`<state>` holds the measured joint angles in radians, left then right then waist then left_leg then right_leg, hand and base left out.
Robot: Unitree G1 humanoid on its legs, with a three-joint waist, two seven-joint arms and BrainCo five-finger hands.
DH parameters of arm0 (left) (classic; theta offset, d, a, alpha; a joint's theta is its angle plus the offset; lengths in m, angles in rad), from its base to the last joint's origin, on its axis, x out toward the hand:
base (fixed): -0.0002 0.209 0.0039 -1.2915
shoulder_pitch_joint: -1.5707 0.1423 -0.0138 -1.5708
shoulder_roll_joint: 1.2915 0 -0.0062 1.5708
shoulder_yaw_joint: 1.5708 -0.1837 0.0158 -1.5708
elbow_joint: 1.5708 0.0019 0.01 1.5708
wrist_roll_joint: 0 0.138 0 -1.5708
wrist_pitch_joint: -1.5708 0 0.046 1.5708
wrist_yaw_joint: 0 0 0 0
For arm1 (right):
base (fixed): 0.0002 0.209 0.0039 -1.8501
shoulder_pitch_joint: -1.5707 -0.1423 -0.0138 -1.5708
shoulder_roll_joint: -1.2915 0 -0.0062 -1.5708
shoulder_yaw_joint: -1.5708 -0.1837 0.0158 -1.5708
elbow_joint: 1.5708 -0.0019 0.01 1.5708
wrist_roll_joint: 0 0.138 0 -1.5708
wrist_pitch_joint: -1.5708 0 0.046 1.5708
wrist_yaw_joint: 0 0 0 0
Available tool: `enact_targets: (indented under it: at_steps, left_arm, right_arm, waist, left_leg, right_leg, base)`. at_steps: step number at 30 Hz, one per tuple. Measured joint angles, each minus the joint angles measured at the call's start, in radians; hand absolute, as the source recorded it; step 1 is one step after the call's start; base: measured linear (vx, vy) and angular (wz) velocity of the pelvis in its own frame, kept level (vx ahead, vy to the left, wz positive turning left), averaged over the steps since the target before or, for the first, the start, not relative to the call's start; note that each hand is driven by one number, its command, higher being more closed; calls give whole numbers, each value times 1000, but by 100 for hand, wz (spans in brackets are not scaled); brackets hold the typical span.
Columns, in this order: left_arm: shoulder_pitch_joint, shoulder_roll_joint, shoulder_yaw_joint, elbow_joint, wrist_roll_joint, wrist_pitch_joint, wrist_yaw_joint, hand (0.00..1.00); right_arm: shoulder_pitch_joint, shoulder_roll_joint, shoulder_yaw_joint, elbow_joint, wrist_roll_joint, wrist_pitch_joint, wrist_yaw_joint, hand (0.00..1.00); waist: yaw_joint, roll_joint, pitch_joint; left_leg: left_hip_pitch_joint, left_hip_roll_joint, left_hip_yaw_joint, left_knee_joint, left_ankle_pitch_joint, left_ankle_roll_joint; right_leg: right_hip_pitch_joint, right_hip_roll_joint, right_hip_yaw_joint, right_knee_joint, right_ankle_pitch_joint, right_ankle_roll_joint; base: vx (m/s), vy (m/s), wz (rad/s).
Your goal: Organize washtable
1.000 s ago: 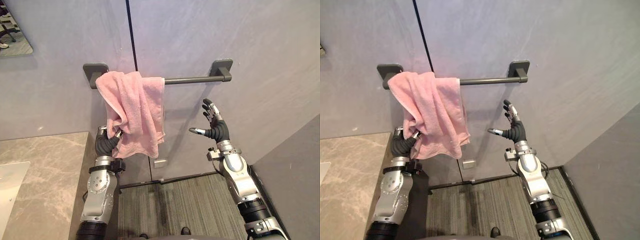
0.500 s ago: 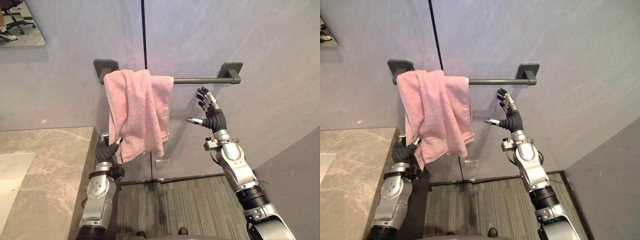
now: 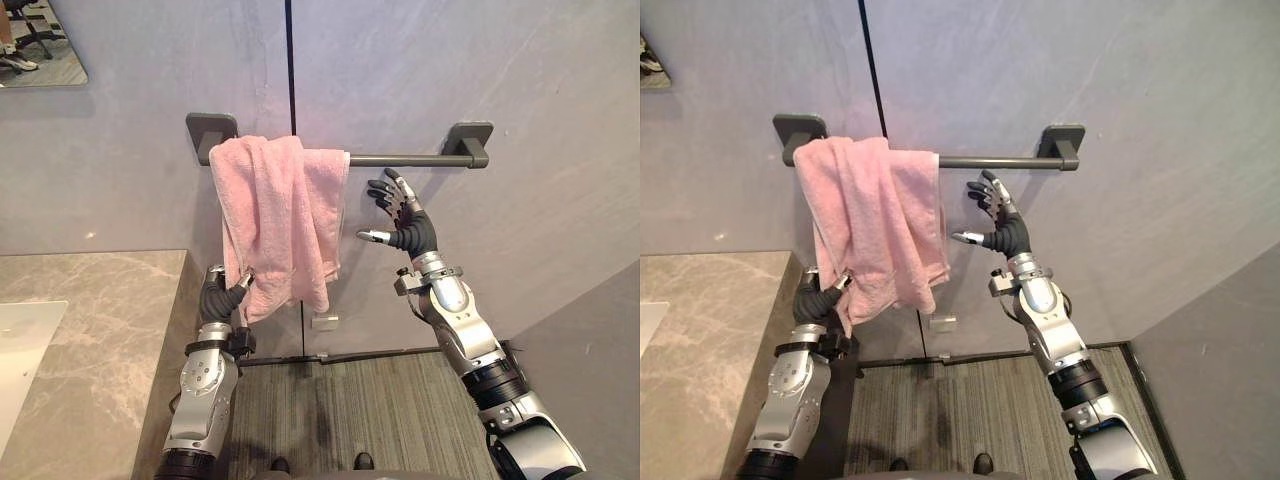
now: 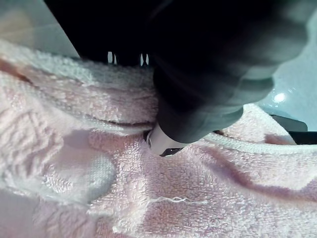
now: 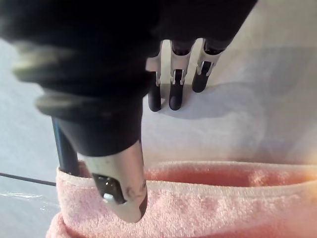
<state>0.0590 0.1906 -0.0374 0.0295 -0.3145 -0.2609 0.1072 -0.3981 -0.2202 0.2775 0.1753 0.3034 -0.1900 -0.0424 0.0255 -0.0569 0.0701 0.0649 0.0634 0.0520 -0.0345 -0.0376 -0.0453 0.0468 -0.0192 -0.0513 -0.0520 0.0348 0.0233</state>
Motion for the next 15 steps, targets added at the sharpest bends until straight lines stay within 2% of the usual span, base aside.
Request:
enact_targets:
  at_steps: [15]
  left_arm:
    - [-6, -1, -1, 0, 1, 0, 1, 100]
  right_arm:
    - [-1, 52, 56, 9, 0, 2, 24, 0]
  waist:
    - [17, -9, -6]
  left_leg:
    - [-2, 5, -3, 0, 2, -3]
  right_leg:
    - [0, 5, -1, 0, -1, -2]
  base:
    - [0, 0, 0]
